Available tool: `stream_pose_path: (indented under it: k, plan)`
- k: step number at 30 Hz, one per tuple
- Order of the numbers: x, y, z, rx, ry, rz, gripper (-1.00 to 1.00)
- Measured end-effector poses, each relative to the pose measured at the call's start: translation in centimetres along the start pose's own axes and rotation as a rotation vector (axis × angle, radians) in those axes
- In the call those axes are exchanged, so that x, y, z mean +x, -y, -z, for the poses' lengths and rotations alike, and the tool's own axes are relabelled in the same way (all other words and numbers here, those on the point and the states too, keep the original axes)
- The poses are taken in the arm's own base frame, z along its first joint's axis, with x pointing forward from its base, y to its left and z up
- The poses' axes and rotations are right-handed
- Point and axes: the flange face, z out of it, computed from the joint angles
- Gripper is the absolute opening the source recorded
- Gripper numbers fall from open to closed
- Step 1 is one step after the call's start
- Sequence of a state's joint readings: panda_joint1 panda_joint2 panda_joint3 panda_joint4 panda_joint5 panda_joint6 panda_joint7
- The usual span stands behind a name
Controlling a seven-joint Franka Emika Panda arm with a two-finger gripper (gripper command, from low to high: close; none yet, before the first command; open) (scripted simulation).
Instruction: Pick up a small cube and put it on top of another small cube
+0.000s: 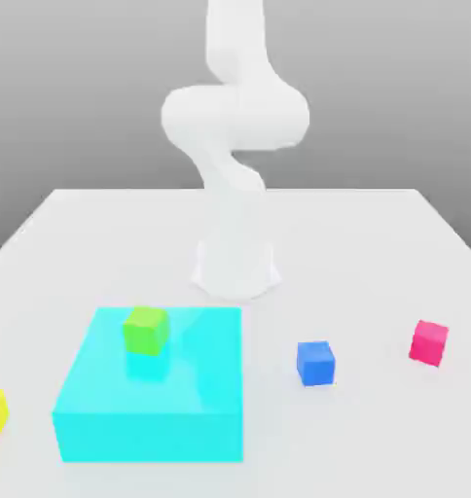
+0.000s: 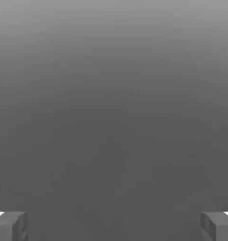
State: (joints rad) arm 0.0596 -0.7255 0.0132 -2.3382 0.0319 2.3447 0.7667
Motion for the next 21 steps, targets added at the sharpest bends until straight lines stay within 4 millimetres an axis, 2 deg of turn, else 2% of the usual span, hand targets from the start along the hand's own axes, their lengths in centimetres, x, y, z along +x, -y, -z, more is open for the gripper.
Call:
stream_pose_path:
  k: [5, 10, 13, 16, 21]
  plan:
    - [-6.9, 2.7, -9.5, -0.017, 0.181, 0.146, 0.00]
    - [-16.1, 3.9, -17.0, -0.047, 0.340, 0.302, 0.00]
    - [-22.4, 3.6, -20.4, -0.071, 0.427, 0.402, 0.00]
    - [-28.8, 2.6, -23.2, -0.100, 0.506, 0.507, 0.00]
    - [-39.2, -1.1, -26.1, -0.156, 0.618, 0.690, 0.00]
